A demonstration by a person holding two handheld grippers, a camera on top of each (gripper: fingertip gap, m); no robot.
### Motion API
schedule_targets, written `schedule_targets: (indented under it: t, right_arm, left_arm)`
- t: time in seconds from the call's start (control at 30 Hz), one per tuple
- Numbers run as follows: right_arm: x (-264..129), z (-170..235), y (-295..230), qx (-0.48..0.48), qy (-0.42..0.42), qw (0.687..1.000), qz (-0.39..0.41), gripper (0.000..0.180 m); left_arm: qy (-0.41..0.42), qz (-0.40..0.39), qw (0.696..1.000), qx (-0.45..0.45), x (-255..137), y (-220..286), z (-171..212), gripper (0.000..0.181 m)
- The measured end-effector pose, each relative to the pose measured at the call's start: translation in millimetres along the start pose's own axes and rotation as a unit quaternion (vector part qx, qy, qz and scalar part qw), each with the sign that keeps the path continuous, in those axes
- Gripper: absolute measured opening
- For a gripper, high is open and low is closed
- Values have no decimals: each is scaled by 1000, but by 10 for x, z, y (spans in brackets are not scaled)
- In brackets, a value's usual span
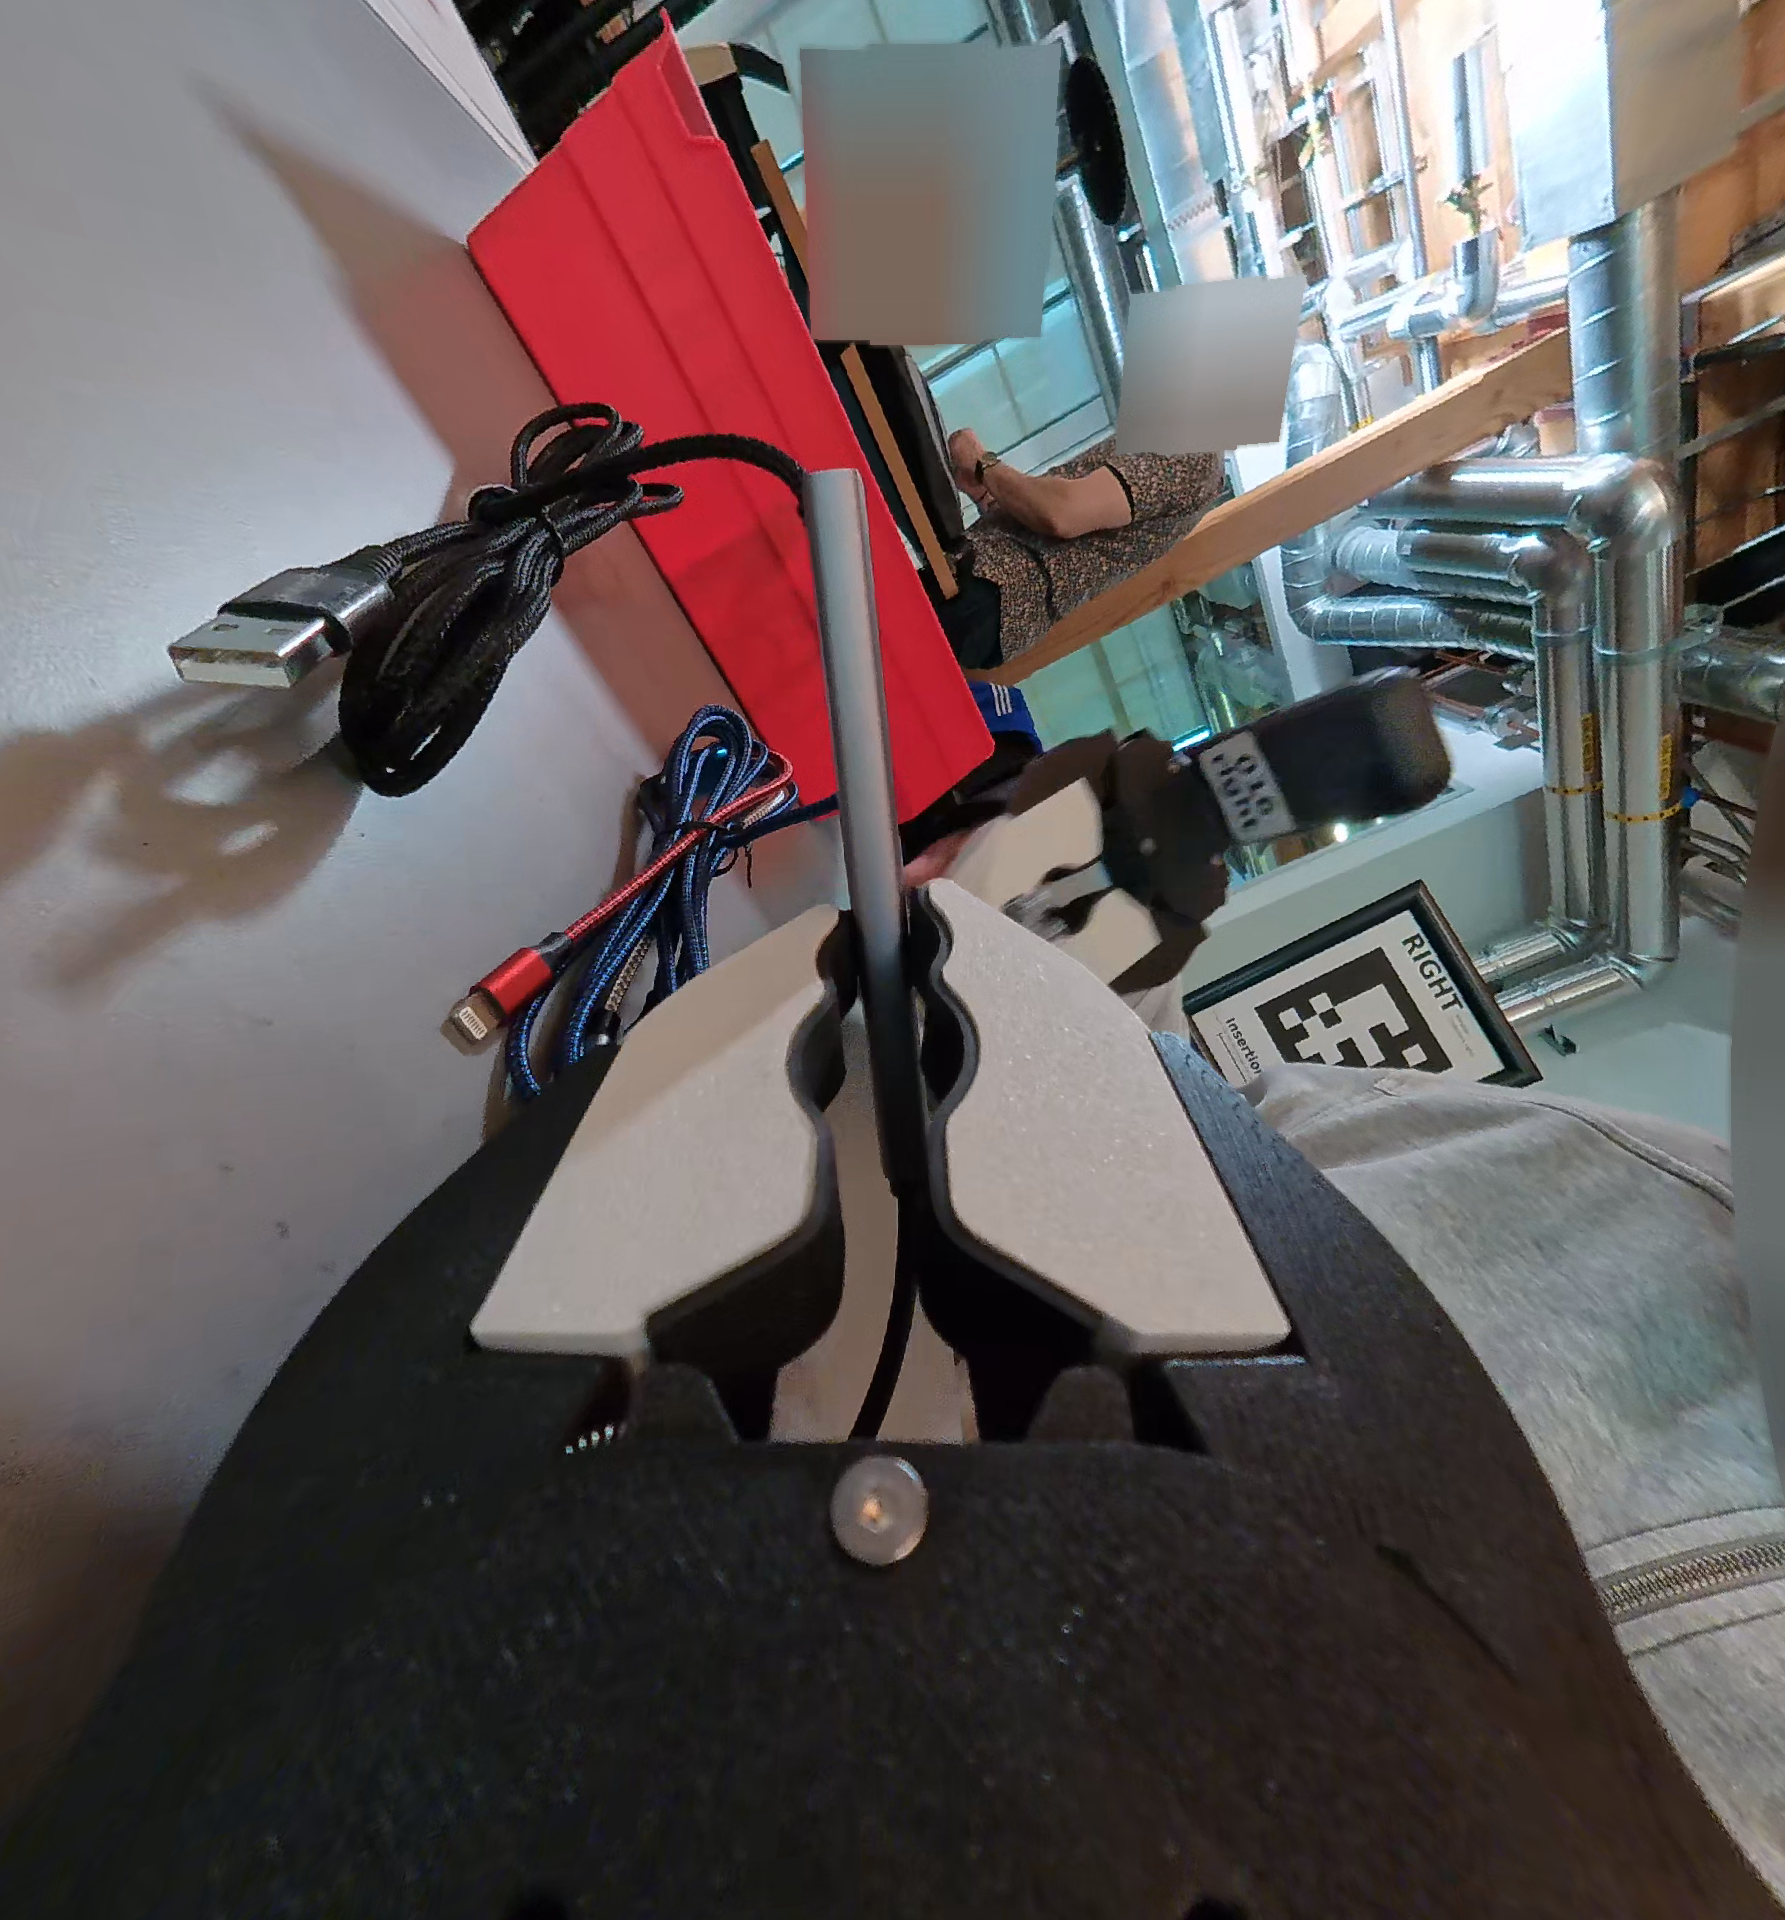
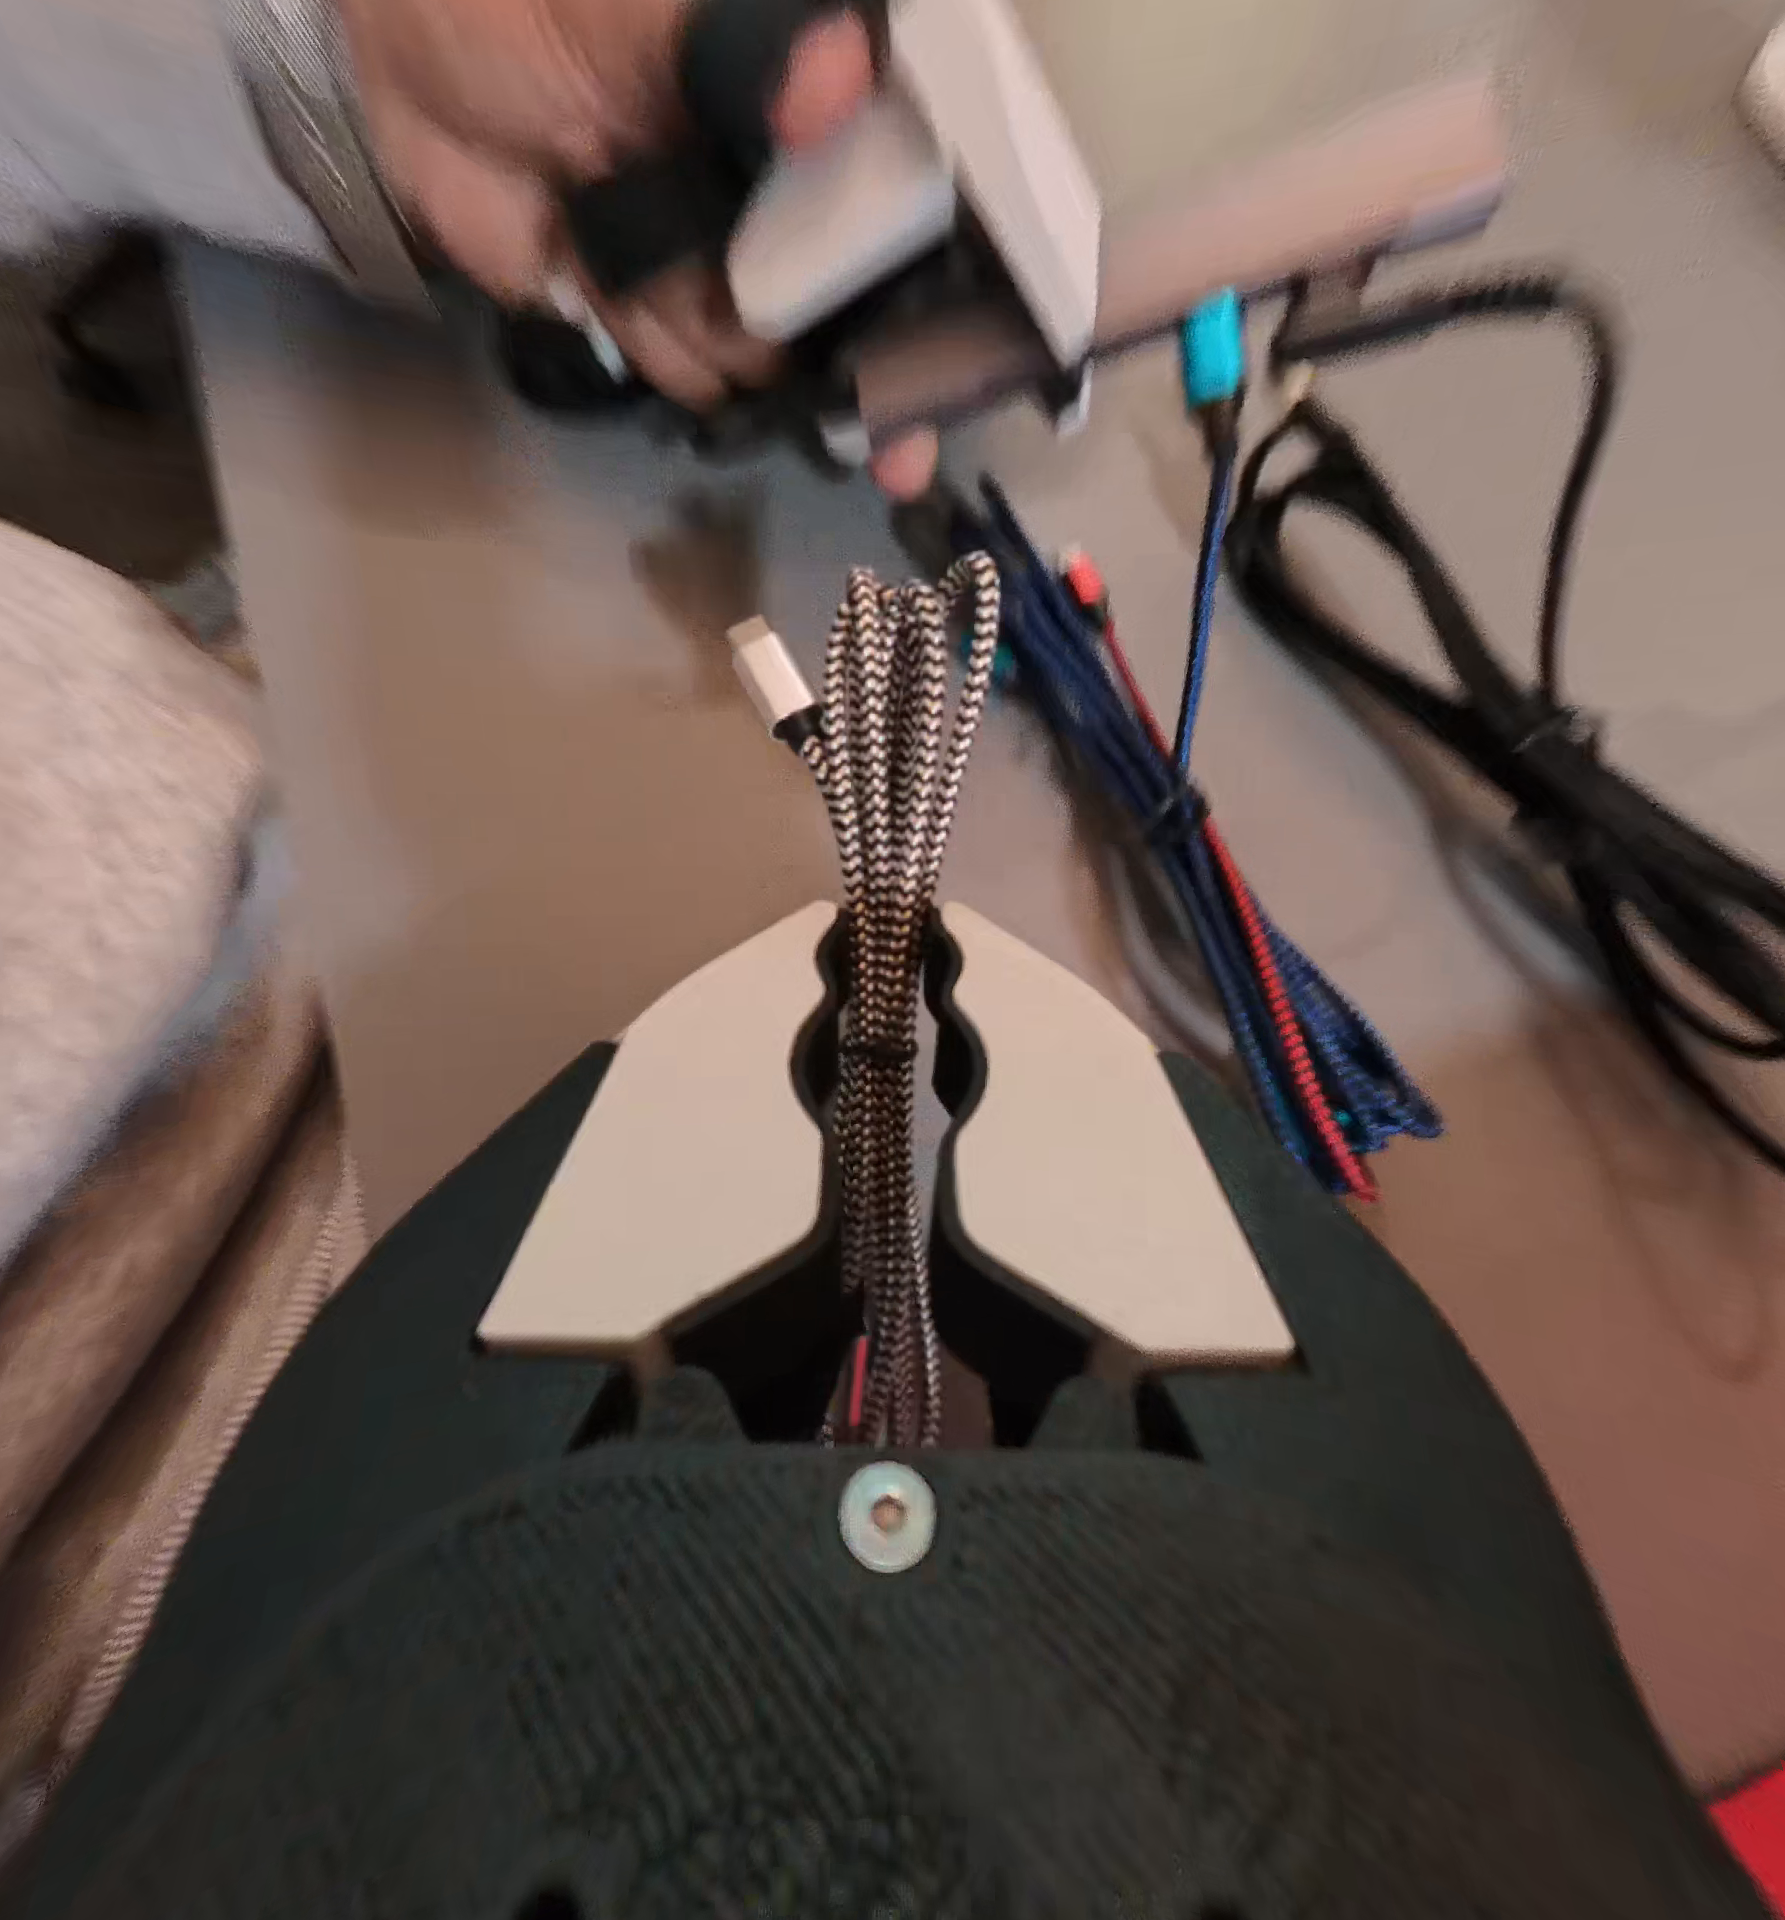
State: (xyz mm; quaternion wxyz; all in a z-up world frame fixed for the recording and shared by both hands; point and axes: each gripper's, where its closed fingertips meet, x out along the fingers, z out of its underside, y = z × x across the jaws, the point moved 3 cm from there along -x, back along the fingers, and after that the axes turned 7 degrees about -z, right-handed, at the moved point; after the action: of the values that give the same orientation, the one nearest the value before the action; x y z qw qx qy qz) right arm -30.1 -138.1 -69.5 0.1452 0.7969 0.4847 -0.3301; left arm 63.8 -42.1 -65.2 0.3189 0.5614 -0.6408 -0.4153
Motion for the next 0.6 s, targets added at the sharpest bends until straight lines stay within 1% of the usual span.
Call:
schedule_targets:
  t: [0.03, 0.1, 0.13, 0.2, 0.23, 0.27, 0.33, 0.4, 0.47, 0.53, 0.6]
  right_arm:
    - [-139, -111, 4, 0, 34, 999, 3, 14]
    - [-546, -292, 123, 6, 104, 994, 42, 13]
    - [-814, -362, 226, 9, 145, 986, 81, 13]
    - [-1428, -404, 445, 22, 226, 958, 174, 13]
    - [-1729, -363, 536, 30, 254, 942, 220, 13]
    - [-1994, -284, 607, 32, 264, 927, 264, 13]
    - [-2333, -61, 686, 15, 236, 916, 323, 13]
    - [-2479, 206, 763, -18, 167, 912, 374, 13]
    - [-2474, 468, 837, -57, 93, 908, 404, 14]
    - [-2343, 701, 872, -102, 26, 916, 388, 14]
    - [-2220, 907, 945, -126, -30, 914, 385, 15]
  left_arm:
    - [0, -1, 1000, 0, 0, -2, 0, 11]
    - [0, -1, 1000, 1, 1, -2, 1, 12]
    - [0, -1, 1000, 1, 1, -2, 2, 11]
    - [-2, 1, 1000, -1, -1, -2, 2, 12]
    - [-1, 1, 1000, -3, -1, -3, 0, 11]
    - [-1, 1, 1000, -4, -1, -5, 0, 11]
    - [-2, 2, 1000, -5, 0, -7, -1, 11]
    - [-2, 2, 1000, -6, 1, -9, -1, 11]
    - [-3, 1, 1000, -7, 2, -11, -1, 11]
    - [-4, 1, 1000, -8, 2, -12, 0, 11]
    - [-5, 1, 1000, -8, 3, -13, 2, 11]
